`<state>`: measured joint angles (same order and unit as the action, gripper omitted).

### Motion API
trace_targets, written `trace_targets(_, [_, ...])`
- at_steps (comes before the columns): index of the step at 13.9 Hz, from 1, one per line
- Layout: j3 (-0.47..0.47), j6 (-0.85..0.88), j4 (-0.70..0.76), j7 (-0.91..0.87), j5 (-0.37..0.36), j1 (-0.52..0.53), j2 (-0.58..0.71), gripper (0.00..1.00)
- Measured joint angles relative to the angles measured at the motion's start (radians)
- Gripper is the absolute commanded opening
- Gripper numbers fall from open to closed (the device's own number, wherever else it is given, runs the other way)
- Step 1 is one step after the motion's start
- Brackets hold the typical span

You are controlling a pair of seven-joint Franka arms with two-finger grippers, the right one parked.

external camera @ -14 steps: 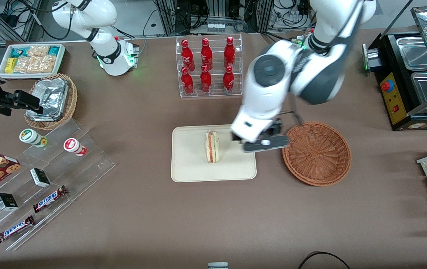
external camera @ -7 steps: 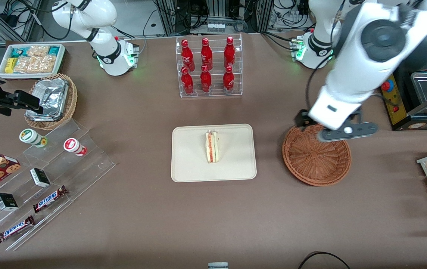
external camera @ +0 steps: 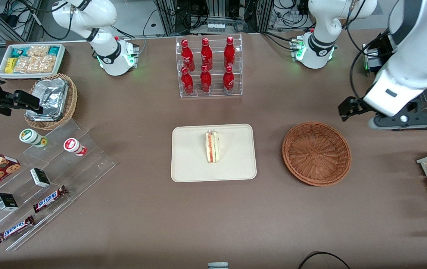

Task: Place sandwich from basket to tray

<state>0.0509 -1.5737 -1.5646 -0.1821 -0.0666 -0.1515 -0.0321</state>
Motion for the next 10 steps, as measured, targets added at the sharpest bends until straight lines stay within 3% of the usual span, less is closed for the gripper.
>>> trace_targets(4, [-0.048, 0.039, -0.008, 0.134, 0.027, 0.029, 0.035, 1.00])
trace_targets(10, [-0.052, 0.042, 0.004, 0.152, 0.030, 0.089, 0.038, 1.00])
